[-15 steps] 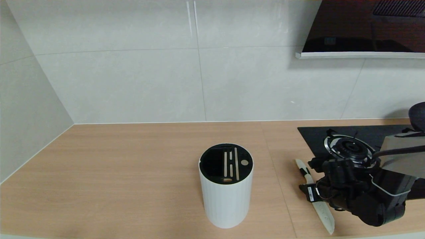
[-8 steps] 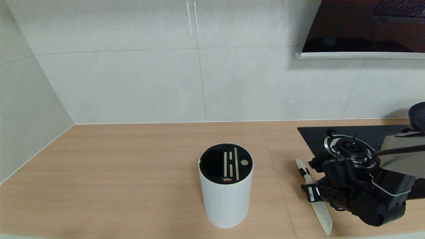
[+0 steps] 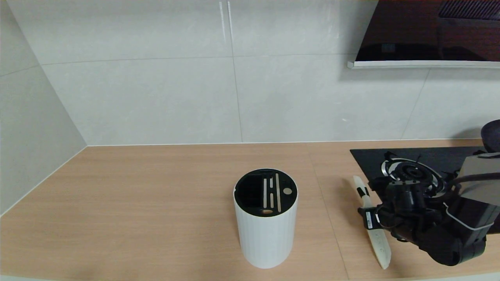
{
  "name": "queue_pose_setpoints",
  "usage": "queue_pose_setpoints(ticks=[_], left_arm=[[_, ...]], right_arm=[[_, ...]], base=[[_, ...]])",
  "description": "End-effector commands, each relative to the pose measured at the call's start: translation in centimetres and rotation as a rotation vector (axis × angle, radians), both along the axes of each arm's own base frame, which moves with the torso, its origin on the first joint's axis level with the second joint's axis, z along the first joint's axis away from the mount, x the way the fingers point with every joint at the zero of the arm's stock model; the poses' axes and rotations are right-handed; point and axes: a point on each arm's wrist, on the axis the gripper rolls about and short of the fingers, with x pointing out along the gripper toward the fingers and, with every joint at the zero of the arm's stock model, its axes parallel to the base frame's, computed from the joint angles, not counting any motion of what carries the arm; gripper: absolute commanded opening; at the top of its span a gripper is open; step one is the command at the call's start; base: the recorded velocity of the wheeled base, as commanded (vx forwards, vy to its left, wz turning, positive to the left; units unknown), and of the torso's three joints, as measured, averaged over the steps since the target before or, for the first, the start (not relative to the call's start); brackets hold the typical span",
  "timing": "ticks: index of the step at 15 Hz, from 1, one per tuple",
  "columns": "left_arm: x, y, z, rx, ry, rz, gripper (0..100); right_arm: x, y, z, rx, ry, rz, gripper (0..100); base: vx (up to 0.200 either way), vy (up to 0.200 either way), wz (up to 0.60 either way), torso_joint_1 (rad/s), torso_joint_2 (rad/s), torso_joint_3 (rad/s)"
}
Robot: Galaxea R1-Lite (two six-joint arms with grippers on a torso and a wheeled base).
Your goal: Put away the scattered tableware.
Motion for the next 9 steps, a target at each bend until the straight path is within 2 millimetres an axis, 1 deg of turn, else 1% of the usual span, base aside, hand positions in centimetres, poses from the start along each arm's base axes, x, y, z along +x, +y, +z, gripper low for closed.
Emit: queue_pose_setpoints(ticks=[1,2,3,4,5,6,7,8,9], left_arm=[[0.0,0.0,0.1,0.001,-0.004,-0.008,100],[-0.3,-0.1,1.2,0.004,-0.029,-0.057,100],[-0.5,-0.4,3.9,0.004,-0.001,-0.196,100],[-0.3,-0.5,6.3,0.001,0.026,-0.260,100],[0.7,-0.6,9.1,-0.005,0.061,-0.306,100],[2.4,-0.7,12.1,-0.011,0.091,-0.338,100],[3.7,-0.8,14.0,-0.017,0.112,-0.364,100],[6.0,-0.8,16.3,-0.034,0.147,-0.388,100],[8.0,-0.9,17.4,-0.060,0.184,-0.395,100]], right_arm=[[-0.4,-0.1,3.3,0.020,-0.101,0.000,0],[-0.5,-0.1,4.7,0.030,-0.146,0.000,0],[-0.5,-0.1,6.9,0.047,-0.218,0.000,0],[-0.4,-0.1,8.4,0.058,-0.267,0.000,0],[0.1,0.0,10.1,0.071,-0.330,0.002,0],[0.7,0.2,11.8,0.082,-0.379,0.003,0],[0.7,0.7,13.0,0.090,-0.400,0.017,0],[0.5,1.5,14.9,0.102,-0.425,0.040,0],[0.0,2.4,16.2,0.115,-0.449,0.069,0]], base=[[0.000,0.000,0.00,0.000,0.00,0.000],[0.000,0.000,0.00,0.000,0.00,0.000],[0.000,0.000,0.00,0.000,0.00,0.000],[0.000,0.000,0.00,0.000,0.00,0.000],[0.000,0.000,0.00,0.000,0.00,0.000],[0.000,0.000,0.00,0.000,0.00,0.000],[0.000,0.000,0.00,0.000,0.00,0.000],[0.000,0.000,0.00,0.000,0.00,0.000],[0.000,0.000,0.00,0.000,0.00,0.000]])
